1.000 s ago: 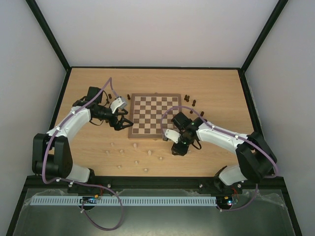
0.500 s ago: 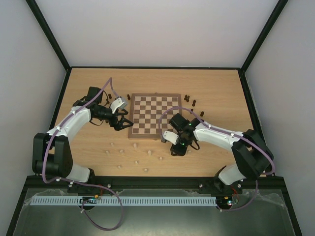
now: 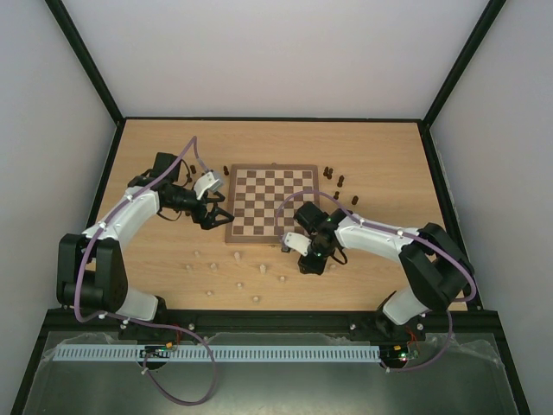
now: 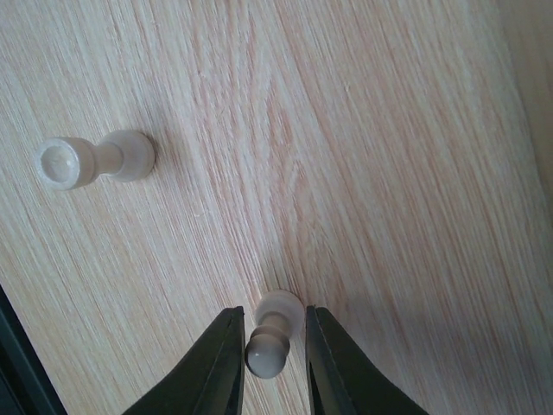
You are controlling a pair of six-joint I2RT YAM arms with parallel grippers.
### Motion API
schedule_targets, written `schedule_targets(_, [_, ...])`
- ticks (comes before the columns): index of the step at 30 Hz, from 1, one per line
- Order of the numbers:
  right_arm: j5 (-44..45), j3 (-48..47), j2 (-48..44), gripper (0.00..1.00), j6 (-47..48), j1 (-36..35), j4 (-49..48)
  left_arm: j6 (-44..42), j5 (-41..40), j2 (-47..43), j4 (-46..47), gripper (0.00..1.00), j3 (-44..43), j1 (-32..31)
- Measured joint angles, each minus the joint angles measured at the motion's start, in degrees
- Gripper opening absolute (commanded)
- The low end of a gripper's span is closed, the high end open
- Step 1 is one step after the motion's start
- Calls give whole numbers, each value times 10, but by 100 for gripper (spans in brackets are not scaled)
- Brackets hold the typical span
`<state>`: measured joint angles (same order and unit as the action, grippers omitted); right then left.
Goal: Set up the chess pieces on the board
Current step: Pick up the chess piece at the center of the board, then place the chess piece on the chessboard.
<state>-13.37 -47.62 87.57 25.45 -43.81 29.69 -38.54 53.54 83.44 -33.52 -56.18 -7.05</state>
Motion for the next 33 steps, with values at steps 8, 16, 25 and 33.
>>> schedule_targets(8, [7,-1,1,4,-4,-1,-1,0,0,0,0,99,0,0])
schedule_targets(16, [23,-14,-20,1,-4,-1,11,0,0,0,0,99,0,0])
schedule_targets(25, [49,-136,3,1,-4,-1,18,0,2,-2,0,99,0,3])
schedule_targets(33, [67,-213,92,1,-4,2,15,0,4,-16,0,99,0,7])
